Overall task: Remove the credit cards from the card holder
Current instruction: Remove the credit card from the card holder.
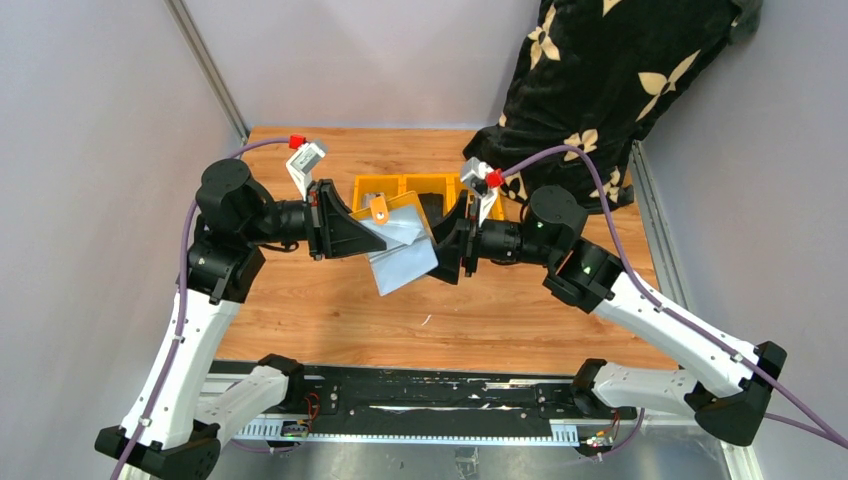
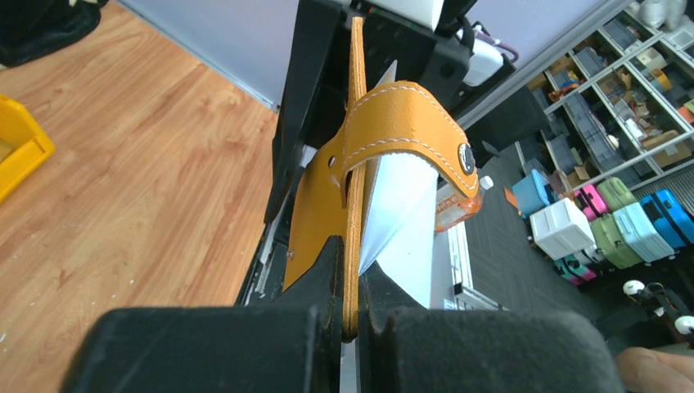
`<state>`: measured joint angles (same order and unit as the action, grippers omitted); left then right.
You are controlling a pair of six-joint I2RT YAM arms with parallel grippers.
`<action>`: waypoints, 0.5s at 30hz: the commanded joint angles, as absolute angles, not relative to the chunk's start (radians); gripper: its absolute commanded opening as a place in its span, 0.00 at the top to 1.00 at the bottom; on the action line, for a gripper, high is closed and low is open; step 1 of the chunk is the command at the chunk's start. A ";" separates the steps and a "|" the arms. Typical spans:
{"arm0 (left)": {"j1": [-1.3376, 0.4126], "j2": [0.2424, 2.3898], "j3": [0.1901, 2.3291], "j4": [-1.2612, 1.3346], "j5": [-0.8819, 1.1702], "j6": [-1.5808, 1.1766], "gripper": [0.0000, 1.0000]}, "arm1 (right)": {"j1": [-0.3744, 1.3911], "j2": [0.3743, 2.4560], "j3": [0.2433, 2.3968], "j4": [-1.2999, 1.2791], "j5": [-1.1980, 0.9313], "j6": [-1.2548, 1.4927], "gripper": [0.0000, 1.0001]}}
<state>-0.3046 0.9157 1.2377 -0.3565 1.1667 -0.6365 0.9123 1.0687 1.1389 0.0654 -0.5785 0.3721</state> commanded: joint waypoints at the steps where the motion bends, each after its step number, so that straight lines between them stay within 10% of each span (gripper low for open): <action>1: -0.310 0.912 1.237 -0.369 1.203 -0.596 1.00 | 0.882 1.075 1.149 0.199 -0.595 0.475 0.43; 12: -0.310 0.885 1.208 -0.409 1.218 -0.544 1.00 | 0.876 1.144 1.163 0.338 -0.713 0.603 0.72; 15: -0.309 0.874 1.212 -0.461 1.205 -0.489 0.75 | 0.875 1.140 1.151 0.345 -0.708 0.628 0.85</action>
<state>-0.3046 0.9039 1.2121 -0.4095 1.1896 -0.5564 0.8871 1.1473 1.1397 0.2626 -0.6815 0.5613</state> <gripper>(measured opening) 0.090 0.237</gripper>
